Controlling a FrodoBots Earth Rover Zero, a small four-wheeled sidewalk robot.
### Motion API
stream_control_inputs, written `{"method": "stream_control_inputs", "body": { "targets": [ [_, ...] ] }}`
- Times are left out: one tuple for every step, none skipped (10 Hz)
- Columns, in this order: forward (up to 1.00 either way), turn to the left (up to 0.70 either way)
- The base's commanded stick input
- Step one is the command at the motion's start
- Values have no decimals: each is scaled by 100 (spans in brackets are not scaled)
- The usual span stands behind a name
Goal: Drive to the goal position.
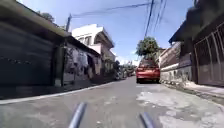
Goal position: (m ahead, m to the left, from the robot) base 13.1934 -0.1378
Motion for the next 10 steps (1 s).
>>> {"method": "stream_control_inputs", "body": {
  "targets": [
    [100,0],
    [100,0],
    [100,0],
    [100,-6],
    [100,-25],
    [100,-36],
    [100,-40],
    [100,-40],
    [100,-40],
    [100,-40]
  ]
}}
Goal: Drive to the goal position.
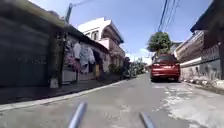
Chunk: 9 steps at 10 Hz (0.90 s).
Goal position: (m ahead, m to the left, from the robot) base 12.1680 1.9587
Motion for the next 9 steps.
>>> {"method": "stream_control_inputs", "body": {
  "targets": [
    [100,-40],
    [100,-40],
    [100,-40],
    [100,-40],
    [100,-40],
    [100,-35],
    [100,-28],
    [100,-21],
    [100,-14]
  ]
}}
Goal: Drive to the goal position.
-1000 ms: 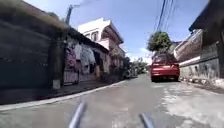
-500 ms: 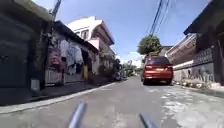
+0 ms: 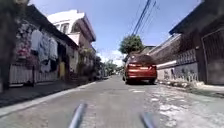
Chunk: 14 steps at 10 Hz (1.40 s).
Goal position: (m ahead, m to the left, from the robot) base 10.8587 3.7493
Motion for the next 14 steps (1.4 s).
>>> {"method": "stream_control_inputs", "body": {
  "targets": [
    [100,-7],
    [100,0],
    [100,-1],
    [100,-7],
    [100,-14],
    [100,-26],
    [100,-31],
    [100,-17],
    [100,-6],
    [100,-3],
    [100,0],
    [100,0],
    [100,0],
    [100,0]
  ]
}}
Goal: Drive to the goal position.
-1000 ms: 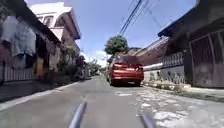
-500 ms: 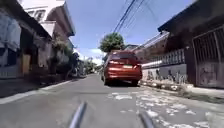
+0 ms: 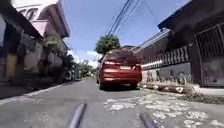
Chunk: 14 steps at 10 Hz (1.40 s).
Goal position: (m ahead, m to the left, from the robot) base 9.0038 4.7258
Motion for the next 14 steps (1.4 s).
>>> {"method": "stream_control_inputs", "body": {
  "targets": [
    [100,12],
    [100,32],
    [100,37],
    [100,32],
    [100,19],
    [100,5],
    [100,0],
    [100,0],
    [99,0],
    [90,0],
    [83,0],
    [79,0],
    [88,0],
    [98,0]
  ]
}}
